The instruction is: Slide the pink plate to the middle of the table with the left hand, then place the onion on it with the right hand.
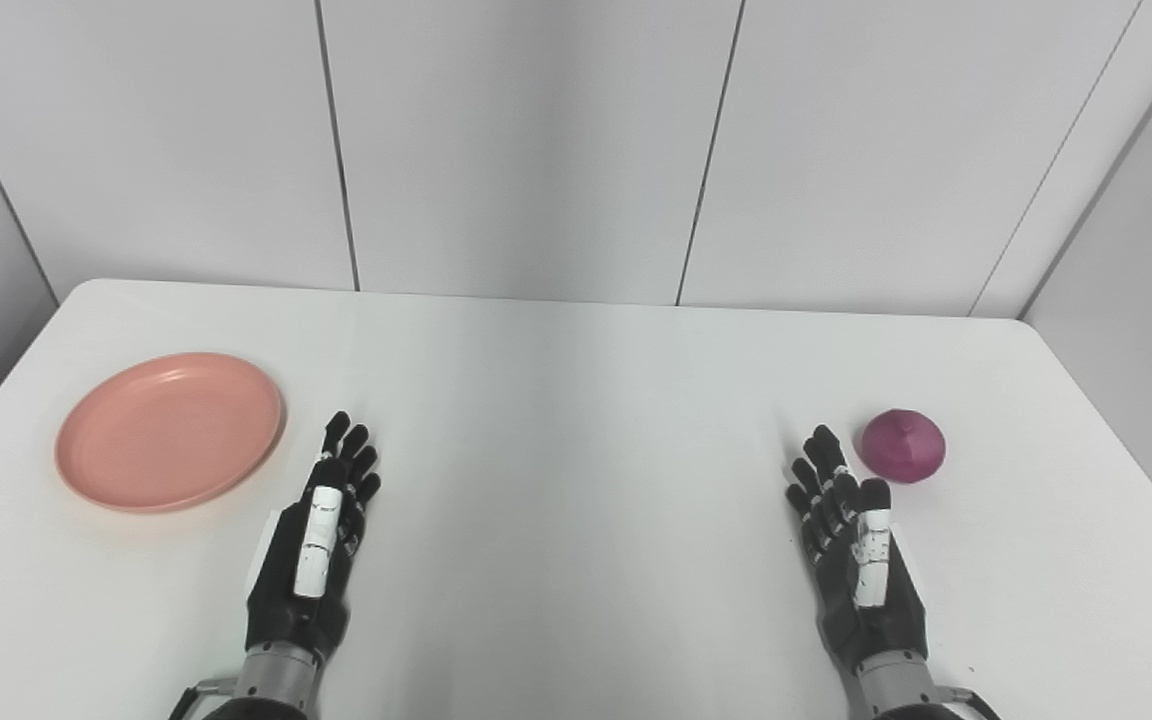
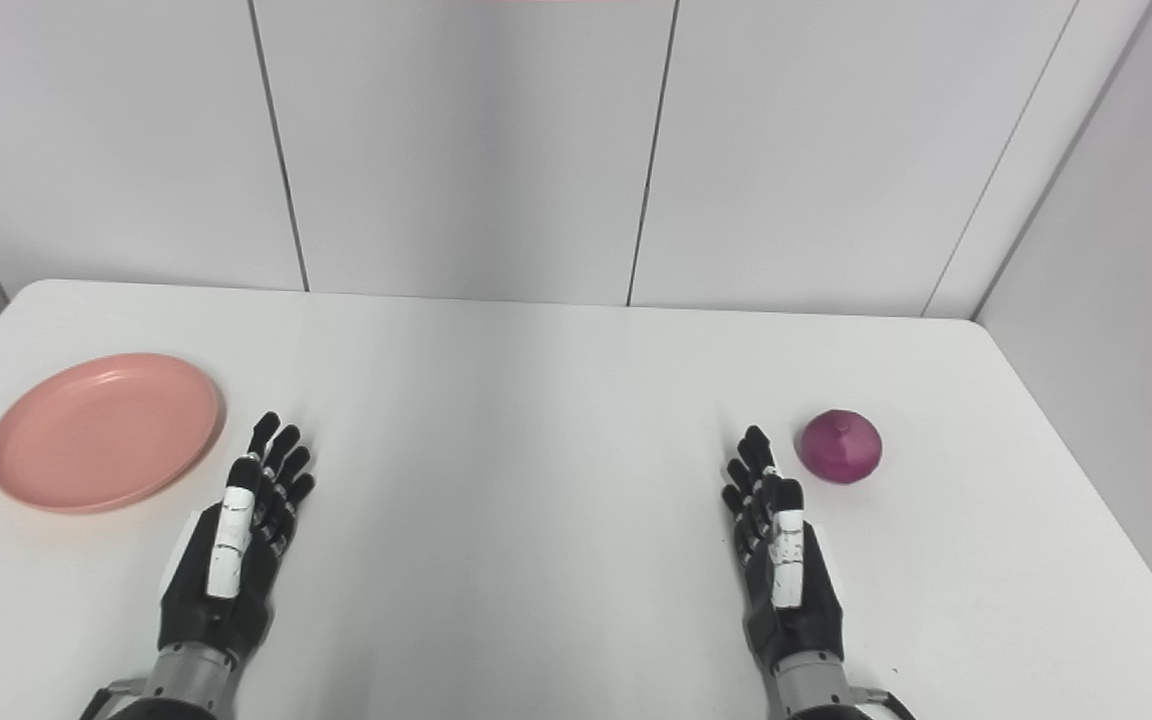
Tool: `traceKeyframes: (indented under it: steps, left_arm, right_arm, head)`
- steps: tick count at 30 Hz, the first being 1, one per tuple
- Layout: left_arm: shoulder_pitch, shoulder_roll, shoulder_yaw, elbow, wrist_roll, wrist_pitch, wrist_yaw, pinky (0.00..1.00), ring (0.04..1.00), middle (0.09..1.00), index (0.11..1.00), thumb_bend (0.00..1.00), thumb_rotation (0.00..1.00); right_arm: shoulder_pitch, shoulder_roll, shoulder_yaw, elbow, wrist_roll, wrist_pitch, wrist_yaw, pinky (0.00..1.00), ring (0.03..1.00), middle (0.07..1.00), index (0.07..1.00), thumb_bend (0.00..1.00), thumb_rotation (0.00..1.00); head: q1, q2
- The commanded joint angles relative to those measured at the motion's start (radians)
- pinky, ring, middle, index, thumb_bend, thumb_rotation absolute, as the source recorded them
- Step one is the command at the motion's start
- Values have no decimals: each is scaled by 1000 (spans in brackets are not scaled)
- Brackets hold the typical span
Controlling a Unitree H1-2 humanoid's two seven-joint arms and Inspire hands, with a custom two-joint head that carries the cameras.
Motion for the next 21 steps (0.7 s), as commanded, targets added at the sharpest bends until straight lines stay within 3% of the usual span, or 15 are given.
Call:
traceKeyframes:
  steps: [1, 21]
  left_arm:
    - [36, 12, 4, 61, -5, 16, -5, 1000, 1000, 1000, 1000, 831, 890]
    - [27, 13, 3, 80, 2, 14, -3, 1000, 1000, 1000, 1000, 825, 895]
  right_arm:
    - [54, 14, 8, 75, 7, 29, 5, 1000, 1000, 1000, 996, 889, 1000]
    - [47, 15, 11, 89, 1, 25, 6, 1000, 1000, 1000, 995, 885, 1000]
  head:
    - [1, 0]
    - [0, -5]
